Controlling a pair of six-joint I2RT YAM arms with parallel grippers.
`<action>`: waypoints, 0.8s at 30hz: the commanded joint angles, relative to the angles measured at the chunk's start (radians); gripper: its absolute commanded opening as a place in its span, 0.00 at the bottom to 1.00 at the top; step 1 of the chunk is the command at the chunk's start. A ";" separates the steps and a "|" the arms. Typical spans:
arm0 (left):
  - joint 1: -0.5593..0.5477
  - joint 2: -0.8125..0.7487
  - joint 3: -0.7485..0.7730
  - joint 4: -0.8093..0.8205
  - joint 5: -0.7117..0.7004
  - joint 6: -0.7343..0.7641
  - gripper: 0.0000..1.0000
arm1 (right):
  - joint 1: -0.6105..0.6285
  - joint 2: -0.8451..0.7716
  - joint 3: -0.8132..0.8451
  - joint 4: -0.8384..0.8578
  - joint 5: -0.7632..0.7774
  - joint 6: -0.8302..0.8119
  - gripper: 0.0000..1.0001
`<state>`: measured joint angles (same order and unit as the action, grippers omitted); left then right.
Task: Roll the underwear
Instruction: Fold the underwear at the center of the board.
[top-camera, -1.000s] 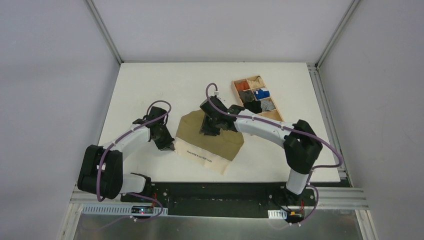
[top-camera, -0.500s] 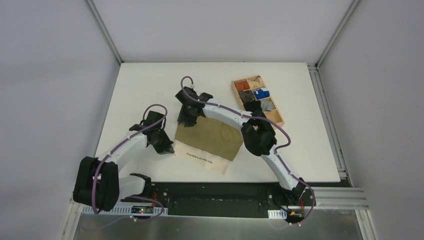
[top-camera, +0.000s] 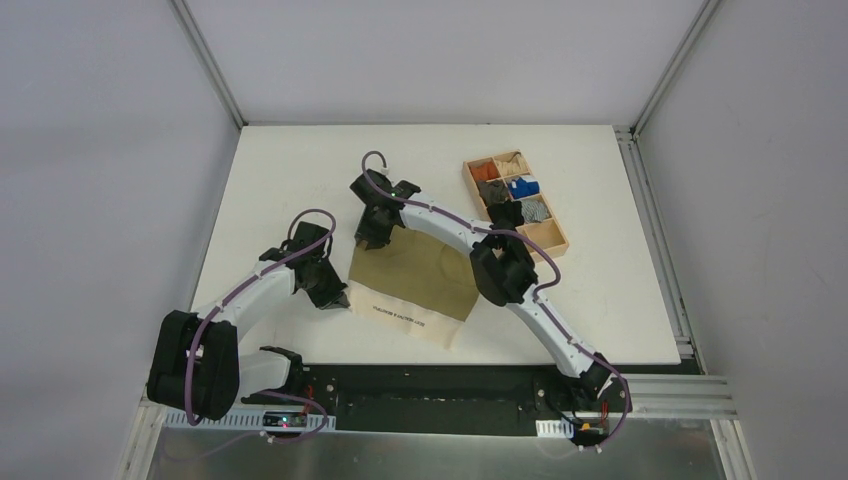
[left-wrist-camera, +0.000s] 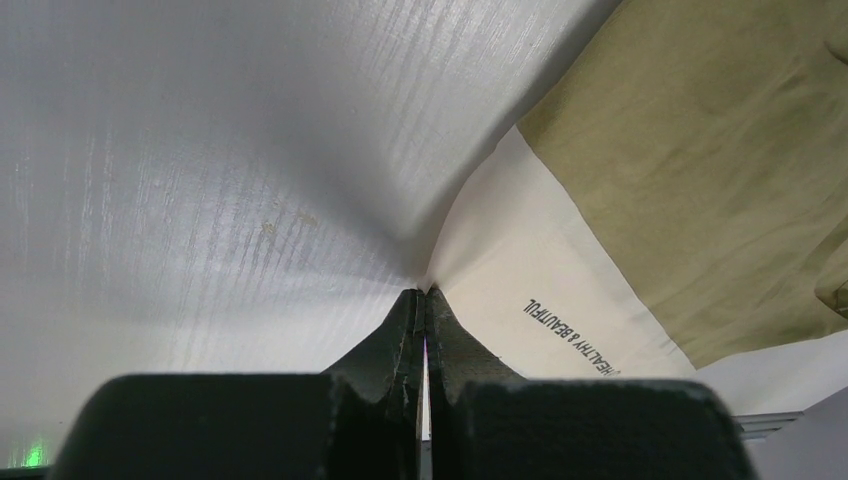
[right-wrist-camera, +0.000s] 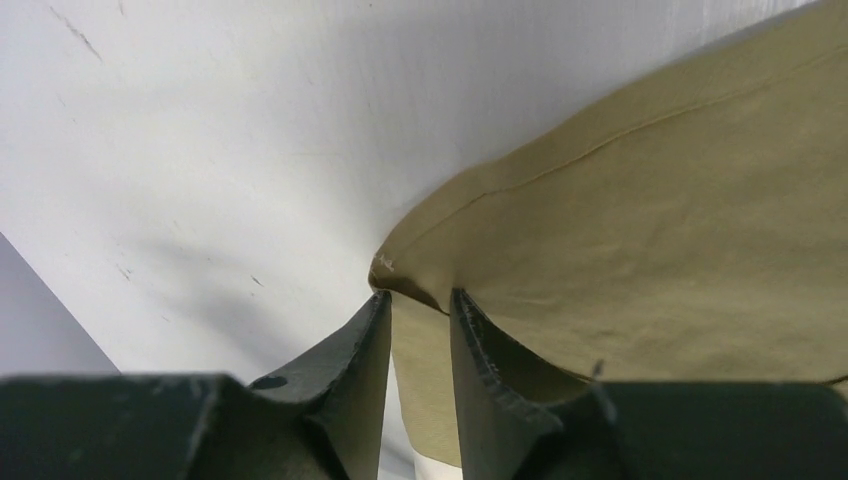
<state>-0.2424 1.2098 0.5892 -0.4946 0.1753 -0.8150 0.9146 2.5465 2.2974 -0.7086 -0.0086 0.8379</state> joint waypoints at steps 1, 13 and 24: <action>0.000 0.009 -0.008 -0.016 0.005 0.034 0.00 | -0.001 0.021 0.048 -0.031 -0.009 0.018 0.30; 0.000 0.030 0.008 -0.012 0.021 0.047 0.00 | 0.010 -0.101 -0.092 0.102 0.088 -0.004 0.31; 0.000 0.013 0.000 -0.007 0.034 0.040 0.00 | 0.016 -0.075 -0.071 0.144 0.038 0.013 0.32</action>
<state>-0.2424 1.2396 0.5892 -0.4934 0.1936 -0.7921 0.9245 2.5088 2.2131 -0.5842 0.0364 0.8413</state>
